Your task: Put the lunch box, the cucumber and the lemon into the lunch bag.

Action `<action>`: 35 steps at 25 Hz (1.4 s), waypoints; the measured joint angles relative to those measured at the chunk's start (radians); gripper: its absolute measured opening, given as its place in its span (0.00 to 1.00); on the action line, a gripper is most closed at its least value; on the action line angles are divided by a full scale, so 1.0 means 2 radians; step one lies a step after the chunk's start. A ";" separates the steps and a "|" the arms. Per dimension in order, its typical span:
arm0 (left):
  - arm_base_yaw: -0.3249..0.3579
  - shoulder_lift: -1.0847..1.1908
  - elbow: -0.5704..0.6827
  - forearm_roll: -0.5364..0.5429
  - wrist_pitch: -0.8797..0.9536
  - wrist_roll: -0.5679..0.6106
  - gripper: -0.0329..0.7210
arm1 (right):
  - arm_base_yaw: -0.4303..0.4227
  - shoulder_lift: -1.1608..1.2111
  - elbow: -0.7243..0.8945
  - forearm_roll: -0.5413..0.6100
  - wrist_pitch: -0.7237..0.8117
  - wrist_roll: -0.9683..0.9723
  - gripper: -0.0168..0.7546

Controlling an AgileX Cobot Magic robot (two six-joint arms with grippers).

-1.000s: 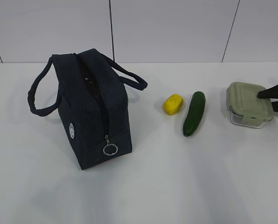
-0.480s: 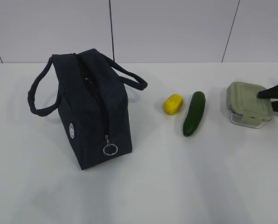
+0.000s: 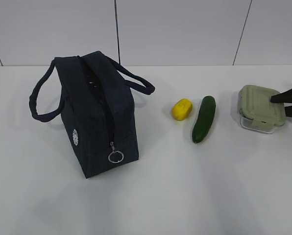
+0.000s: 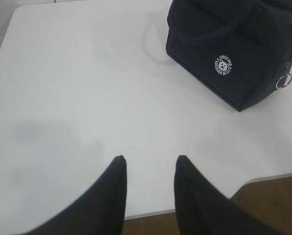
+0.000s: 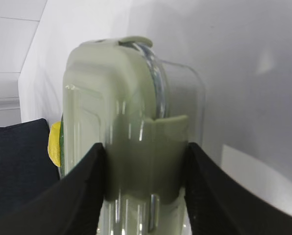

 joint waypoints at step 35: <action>0.000 0.000 0.000 0.001 0.000 0.000 0.36 | 0.018 -0.037 0.003 -0.008 -0.018 0.037 0.48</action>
